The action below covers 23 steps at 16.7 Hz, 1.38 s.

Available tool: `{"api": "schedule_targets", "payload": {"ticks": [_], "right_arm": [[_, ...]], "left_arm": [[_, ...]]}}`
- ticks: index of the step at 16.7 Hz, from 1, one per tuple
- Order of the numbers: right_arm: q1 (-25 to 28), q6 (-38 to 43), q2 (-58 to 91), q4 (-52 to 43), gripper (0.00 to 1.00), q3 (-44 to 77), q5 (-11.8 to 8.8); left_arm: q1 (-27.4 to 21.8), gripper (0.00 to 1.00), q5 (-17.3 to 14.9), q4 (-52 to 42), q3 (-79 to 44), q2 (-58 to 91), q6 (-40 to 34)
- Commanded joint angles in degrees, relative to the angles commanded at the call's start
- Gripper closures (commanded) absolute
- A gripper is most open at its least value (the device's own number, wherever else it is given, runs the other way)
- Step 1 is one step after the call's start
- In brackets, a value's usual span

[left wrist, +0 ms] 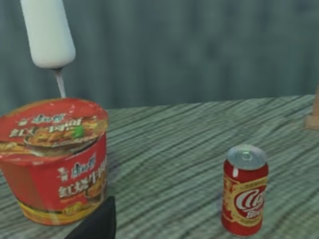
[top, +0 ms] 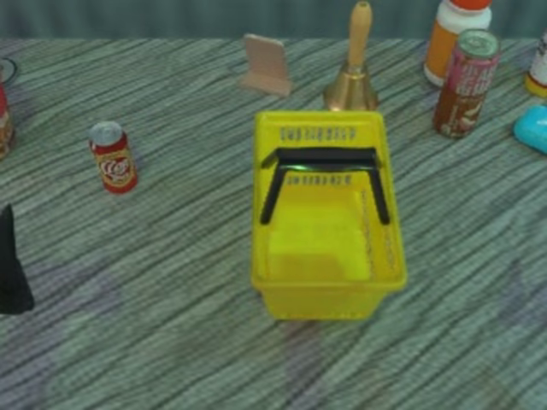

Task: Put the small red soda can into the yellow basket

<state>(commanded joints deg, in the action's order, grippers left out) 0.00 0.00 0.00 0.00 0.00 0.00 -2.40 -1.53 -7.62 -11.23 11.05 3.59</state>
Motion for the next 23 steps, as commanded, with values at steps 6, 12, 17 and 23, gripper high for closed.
{"api": "schedule_targets", "payload": {"ticks": [6, 12, 17, 23], "right_arm": [[0.00, 0.00, 0.00, 0.00, 0.00, 0.00, 0.00], [0.00, 0.00, 0.00, 0.00, 0.00, 0.00, 0.00], [0.00, 0.00, 0.00, 0.00, 0.00, 0.00, 0.00], [0.00, 0.00, 0.00, 0.00, 0.00, 0.00, 0.00]], "left_arm": [[-3.18, 0.00, -1.24, -17.31, -25.81, 27.52, 7.93], [-5.49, 0.00, -1.26, -38.58, -57.66, 63.34, 18.10], [-6.47, 0.00, -0.52, -54.48, -84.15, 92.98, 26.20], [-6.66, 0.00, 0.64, -67.21, -108.40, 119.36, 32.76]]}}
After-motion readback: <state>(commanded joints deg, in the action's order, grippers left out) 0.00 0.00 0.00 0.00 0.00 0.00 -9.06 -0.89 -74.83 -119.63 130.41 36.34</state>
